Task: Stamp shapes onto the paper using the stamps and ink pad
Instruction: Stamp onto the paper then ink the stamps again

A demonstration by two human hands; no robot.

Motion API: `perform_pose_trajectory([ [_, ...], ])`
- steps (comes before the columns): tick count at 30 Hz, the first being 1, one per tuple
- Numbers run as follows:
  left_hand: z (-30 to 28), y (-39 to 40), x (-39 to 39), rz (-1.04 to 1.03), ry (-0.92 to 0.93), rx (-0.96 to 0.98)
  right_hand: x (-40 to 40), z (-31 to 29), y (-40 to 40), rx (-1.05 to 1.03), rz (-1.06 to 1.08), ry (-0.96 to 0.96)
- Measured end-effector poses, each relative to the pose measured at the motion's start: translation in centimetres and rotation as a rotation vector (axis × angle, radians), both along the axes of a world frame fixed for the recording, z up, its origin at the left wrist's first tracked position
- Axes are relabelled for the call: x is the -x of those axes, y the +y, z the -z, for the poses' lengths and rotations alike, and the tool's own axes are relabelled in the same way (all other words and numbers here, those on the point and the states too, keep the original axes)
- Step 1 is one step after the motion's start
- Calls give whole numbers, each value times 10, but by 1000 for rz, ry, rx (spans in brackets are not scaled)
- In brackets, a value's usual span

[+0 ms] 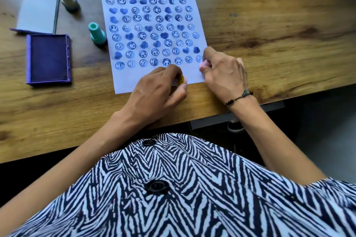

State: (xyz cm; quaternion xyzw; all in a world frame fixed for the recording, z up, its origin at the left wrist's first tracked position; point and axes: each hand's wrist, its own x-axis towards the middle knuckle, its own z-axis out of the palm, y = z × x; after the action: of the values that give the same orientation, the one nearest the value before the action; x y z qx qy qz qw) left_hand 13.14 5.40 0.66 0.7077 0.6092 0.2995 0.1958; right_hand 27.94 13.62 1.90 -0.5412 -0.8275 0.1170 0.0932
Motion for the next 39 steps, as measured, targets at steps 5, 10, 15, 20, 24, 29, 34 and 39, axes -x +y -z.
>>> perform_pose_trajectory([
  [5,2,1,2,-5,-5,-4,-27,-17,7,105,269,466],
  [10,6,0,3,-29,-56,29,-40,-16,-8,320,423,757],
  [15,7,1,4,-45,-79,50,-32,-13,-16,372,405,866],
  [20,6,2,6,-64,-182,65,-26,-11,-19,416,405,940],
  [24,5,1,6,-63,-228,68,-23,-8,-18,426,417,960],
  [29,4,-4,12,-137,-387,68,-16,-7,-17,427,373,955],
  [34,-4,-26,37,-476,-616,0,24,-24,-19,332,133,724],
  [39,-7,-65,62,-942,-1306,-1,142,-54,-40,116,-479,521],
])
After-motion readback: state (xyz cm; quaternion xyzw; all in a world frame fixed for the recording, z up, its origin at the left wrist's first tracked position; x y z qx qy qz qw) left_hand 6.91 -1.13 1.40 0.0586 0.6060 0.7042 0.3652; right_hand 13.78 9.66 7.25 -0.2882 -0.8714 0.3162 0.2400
